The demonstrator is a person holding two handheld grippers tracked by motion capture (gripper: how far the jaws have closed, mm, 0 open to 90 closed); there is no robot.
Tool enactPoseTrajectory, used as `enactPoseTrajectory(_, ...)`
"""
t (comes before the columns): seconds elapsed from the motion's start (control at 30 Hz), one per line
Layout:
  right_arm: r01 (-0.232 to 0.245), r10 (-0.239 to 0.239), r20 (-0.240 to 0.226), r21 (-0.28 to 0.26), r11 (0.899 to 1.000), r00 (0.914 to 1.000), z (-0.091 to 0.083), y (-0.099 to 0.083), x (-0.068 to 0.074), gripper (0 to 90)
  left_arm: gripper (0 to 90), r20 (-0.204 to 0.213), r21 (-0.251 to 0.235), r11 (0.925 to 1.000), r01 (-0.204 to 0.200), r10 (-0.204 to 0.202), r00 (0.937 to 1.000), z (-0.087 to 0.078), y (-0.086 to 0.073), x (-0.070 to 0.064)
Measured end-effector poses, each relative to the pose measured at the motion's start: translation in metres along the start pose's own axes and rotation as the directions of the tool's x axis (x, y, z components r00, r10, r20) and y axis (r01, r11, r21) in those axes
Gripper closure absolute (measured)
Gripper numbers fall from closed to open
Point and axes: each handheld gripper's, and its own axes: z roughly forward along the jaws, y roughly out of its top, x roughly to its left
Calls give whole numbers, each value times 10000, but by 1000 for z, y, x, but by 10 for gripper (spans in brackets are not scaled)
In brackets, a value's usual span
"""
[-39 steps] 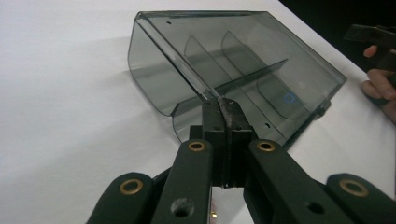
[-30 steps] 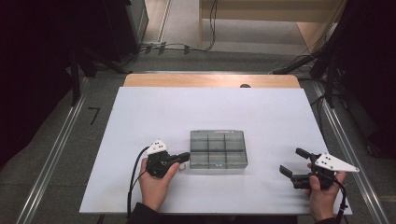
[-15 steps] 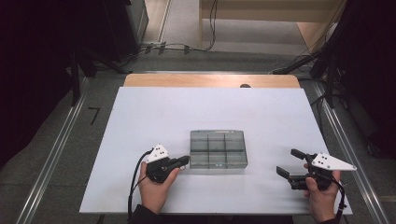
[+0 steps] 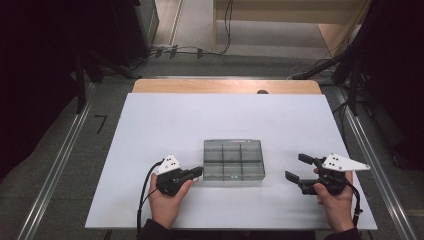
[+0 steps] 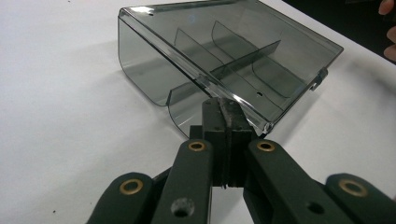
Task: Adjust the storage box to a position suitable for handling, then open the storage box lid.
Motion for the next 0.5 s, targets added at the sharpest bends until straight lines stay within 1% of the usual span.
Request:
enactPoseTrajectory(0.1,66,-66,-112,42,10000,9999,3,4,-1,139,896,8,0,10000,5,-5,10000,0,0,0)
enactPoseTrajectory(0.27,158,-157,-83,91,9998,9998,13,14,-2,147,896,12,-2,10000,7,-7,10000,0,0,0)
enactPoseTrajectory(0.3,210,-209,-87,131,9997,9997,17,18,-2,165,896,10,-3,10000,9,-9,10000,0,0,0)
enactPoseTrajectory(0.37,206,-204,-129,146,9997,9997,19,19,-2,170,897,15,-2,10000,10,-10,10000,0,0,0)
enactPoseTrajectory(0.47,192,-190,-167,145,9997,9997,26,24,-1,224,896,12,-5,10000,11,-11,10000,0,0,0)
enactPoseTrajectory(0.5,192,-190,-167,145,9997,9997,26,24,-1,224,896,13,-6,10000,15,-15,10000,0,0,0)
